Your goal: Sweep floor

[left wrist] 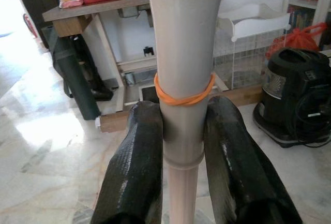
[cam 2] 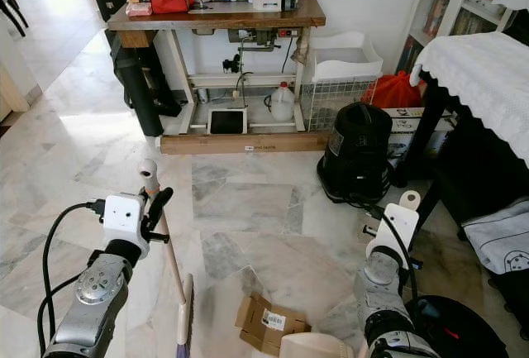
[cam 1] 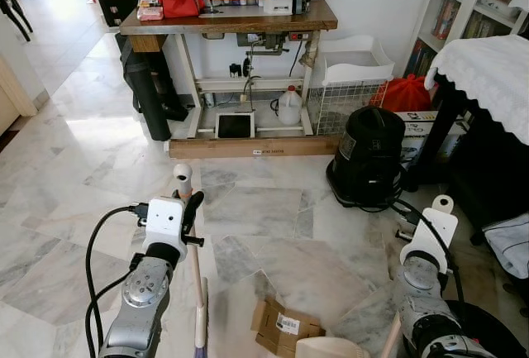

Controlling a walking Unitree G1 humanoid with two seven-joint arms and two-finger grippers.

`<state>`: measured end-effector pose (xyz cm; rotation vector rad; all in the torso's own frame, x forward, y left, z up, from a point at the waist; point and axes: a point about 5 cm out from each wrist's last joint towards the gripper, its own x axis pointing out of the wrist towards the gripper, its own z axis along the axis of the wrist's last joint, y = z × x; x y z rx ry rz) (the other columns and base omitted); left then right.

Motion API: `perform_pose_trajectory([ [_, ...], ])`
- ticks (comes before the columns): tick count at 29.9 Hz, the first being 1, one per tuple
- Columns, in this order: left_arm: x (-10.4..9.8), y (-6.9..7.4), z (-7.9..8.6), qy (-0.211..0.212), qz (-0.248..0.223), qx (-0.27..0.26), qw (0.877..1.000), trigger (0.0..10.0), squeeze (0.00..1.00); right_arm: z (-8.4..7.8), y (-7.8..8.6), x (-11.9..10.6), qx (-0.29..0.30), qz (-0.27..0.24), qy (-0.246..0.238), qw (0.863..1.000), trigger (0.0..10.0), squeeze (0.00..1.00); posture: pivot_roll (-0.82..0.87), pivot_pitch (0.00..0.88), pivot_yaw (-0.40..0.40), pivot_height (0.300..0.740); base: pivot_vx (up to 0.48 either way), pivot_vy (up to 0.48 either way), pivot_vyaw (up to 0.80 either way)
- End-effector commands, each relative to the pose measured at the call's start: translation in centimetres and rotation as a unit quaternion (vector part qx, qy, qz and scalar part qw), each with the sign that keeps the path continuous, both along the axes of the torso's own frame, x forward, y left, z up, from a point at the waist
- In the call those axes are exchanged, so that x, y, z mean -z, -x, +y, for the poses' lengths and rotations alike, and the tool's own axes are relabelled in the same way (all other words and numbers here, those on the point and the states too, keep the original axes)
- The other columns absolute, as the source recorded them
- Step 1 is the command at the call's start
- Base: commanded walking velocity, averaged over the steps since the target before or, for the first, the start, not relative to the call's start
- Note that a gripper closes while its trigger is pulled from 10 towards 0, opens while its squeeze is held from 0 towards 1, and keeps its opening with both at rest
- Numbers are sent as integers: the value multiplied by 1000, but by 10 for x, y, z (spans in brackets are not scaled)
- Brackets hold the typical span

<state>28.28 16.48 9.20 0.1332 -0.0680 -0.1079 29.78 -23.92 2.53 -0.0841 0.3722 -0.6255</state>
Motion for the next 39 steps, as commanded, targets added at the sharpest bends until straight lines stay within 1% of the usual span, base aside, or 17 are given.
perform_pose_trajectory([
  [1, -9, -3, -2, 2, -16, 9, 1000, 10000, 0, 1, -5, -3, -8, 6, -4, 1000, 10000, 0, 99, 0, 13, 740, 0, 0, 0],
  [3, -8, -3, -3, 3, -15, 11, 1000, 10000, 0, 2, -6, -3, -13, 12, -10, 1000, 10000, 0, 96, 0, 7, 740, 0, 0, 0],
  [4, -8, -3, -4, 4, -13, 12, 1000, 10000, 0, 4, -6, -2, -14, 22, -24, 999, 10000, 0, 93, 0, 3, 740, 0, 0, 0],
  [5, -8, -3, -4, 4, -13, 12, 1000, 10000, 0, 4, -6, -2, -14, 22, -24, 999, 10000, 0, 93, 0, 3, 740, 0, 0, 0],
  [6, -7, -3, -5, 5, -12, 13, 1000, 10000, 0, 6, -7, 0, -18, 32, -45, 998, 10000, 0, 90, 0, 0, 740, 0, 0, 0],
  [7, -7, -3, -5, 5, -12, 13, 1000, 10000, 0, 7, -7, 1, -21, 37, -53, 998, 10000, 0, 90, 0, -2, 740, 0, 0, 0],
  [8, -7, -3, -5, 5, -12, 13, 1000, 10000, 0, 7, -7, 1, -21, 37, -53, 998, 10000, 0, 90, 0, -2, 740, 0, 0, 0],
  [12, -6, -3, -6, 6, -9, 17, 1000, 10000, 0, 9, -5, 3, -25, 64, -75, 995, 10000, 0, 86, 0, -5, 740, 0, 0, 0],
  [20, -5, -3, -7, 7, -8, 21, 1000, 10000, 0, 13, -6, 0, -60, 85, -83, 991, 10000, 0, 80, 0, -8, 740, 0, 0, 0],
  [22, -4, -3, -7, 7, -8, 22, 1000, 10000, 0, 17, -5, -1, -78, 95, -87, 989, 10000, 0, 79, 0, -9, 740, 0, 0, 0],
  [26, -4, -3, -9, 8, -7, 27, 1000, 10000, 0, 25, -2, -2, -104, 117, -101, 982, 10000, 0, 78, 0, -10, 740, 0, 0, 0],
  [34, -4, -3, -12, 10, -6, 34, 999, 10000, 0, 31, 4, -6, -126, 133, -116, 976, 10000, 0, 72, 0, -9, 740, 0, 0, 0],
  [35, -4, -3, -12, 10, -6, 34, 999, 10000, 0, 31, 4, -6, -126, 133, -116, 976, 10000, 0, 72, 0, -9, 740, 0, 0, 0],
  [37, -4, -3, -14, 12, -5, 36, 999, 10000, 0, 30, 4, -11, -140, 124, -88, 978, 10000, 0, 73, 0, -12, 740, 0, 0, 0],
  [39, -3, -3, -14, 12, -5, 36, 999, 10000, 0, 30, 4, -12, -150, 127, -78, 977, 10000, 0, 74, 0, -14, 740, 0, 0, 0],
])
